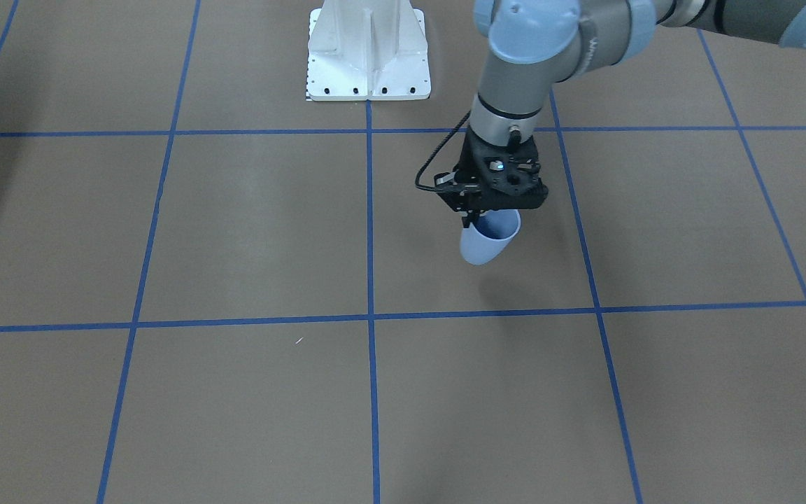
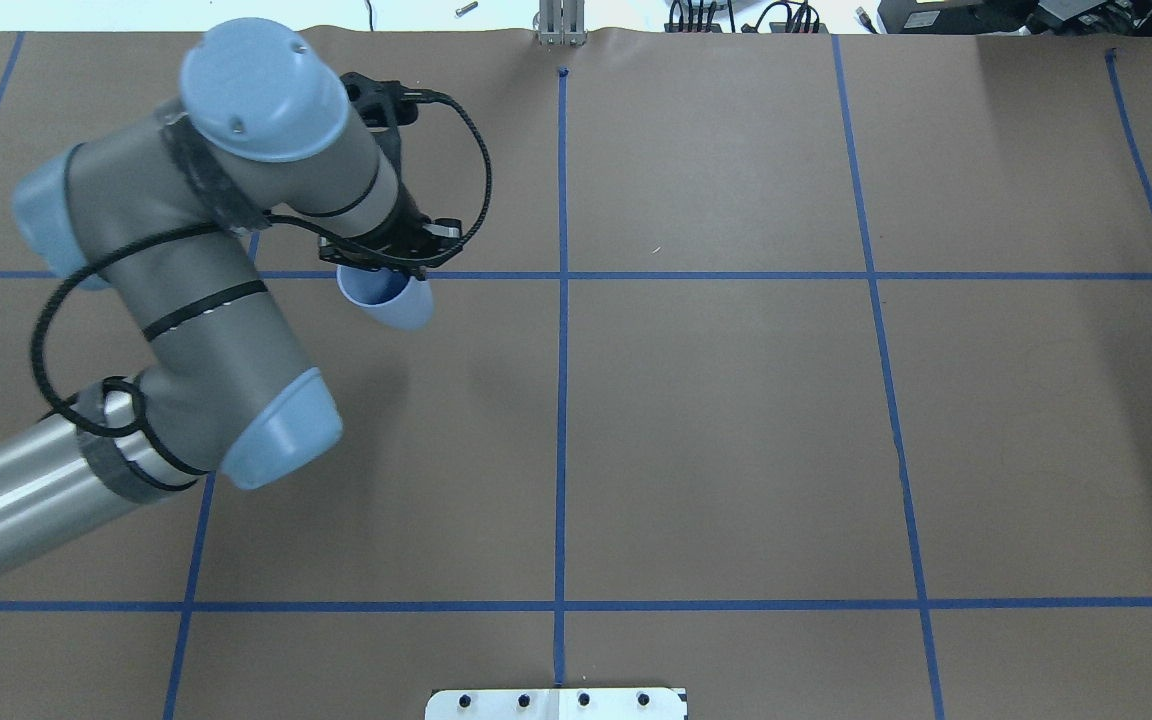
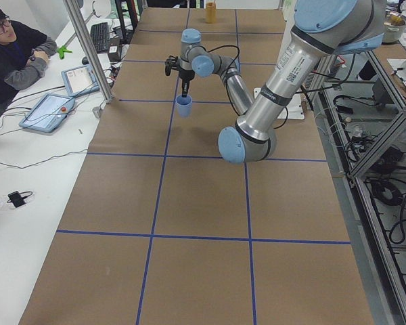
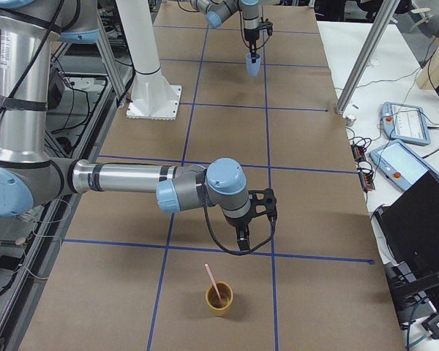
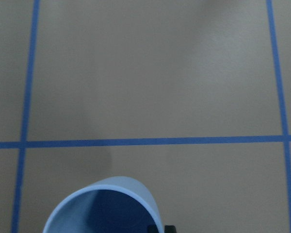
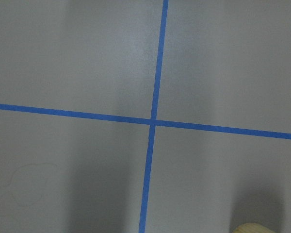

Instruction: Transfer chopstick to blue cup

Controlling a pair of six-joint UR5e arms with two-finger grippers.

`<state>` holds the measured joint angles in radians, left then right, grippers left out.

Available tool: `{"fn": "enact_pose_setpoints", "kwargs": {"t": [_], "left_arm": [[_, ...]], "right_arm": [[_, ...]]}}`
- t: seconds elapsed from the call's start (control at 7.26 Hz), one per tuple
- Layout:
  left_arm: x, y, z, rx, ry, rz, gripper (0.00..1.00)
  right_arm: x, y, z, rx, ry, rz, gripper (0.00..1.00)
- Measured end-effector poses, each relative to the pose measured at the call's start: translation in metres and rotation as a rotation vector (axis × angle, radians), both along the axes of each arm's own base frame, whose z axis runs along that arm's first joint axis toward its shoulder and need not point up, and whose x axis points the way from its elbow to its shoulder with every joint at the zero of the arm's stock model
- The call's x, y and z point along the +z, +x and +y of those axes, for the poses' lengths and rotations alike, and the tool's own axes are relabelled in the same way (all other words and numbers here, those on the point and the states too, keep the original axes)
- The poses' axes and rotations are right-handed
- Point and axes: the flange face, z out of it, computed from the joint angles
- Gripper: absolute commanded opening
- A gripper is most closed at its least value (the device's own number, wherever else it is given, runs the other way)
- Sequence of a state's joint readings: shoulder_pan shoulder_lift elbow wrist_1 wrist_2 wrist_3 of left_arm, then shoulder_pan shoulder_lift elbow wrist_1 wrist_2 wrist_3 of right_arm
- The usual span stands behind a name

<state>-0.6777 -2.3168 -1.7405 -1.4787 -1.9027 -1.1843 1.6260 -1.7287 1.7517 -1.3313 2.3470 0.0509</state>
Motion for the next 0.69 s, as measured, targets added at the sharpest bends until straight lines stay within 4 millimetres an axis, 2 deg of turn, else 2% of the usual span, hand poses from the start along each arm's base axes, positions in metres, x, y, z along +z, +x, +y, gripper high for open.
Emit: {"fn": "enact_pose_setpoints", "kwargs": {"t": [0.28, 0.41, 0.69], "left_arm": [[-0.042, 0.069, 0.009, -0.046, -0.058, -0.011, 0.0], [-0.053, 0.093, 0.019, -0.047, -0.077, -0.028, 0.0], [-0.068, 0.122, 0.046, -0.029, -0.087, -0.052, 0.0]], "right_arm": [[0.0, 0.0, 0.0, 0.001, -0.002, -0.001, 1.0], [0.0, 0.0, 0.0, 0.001, -0.002, -0.002, 1.0], [0.0, 0.0, 0.0, 0.002, -0.002, -0.001, 1.0]]}}
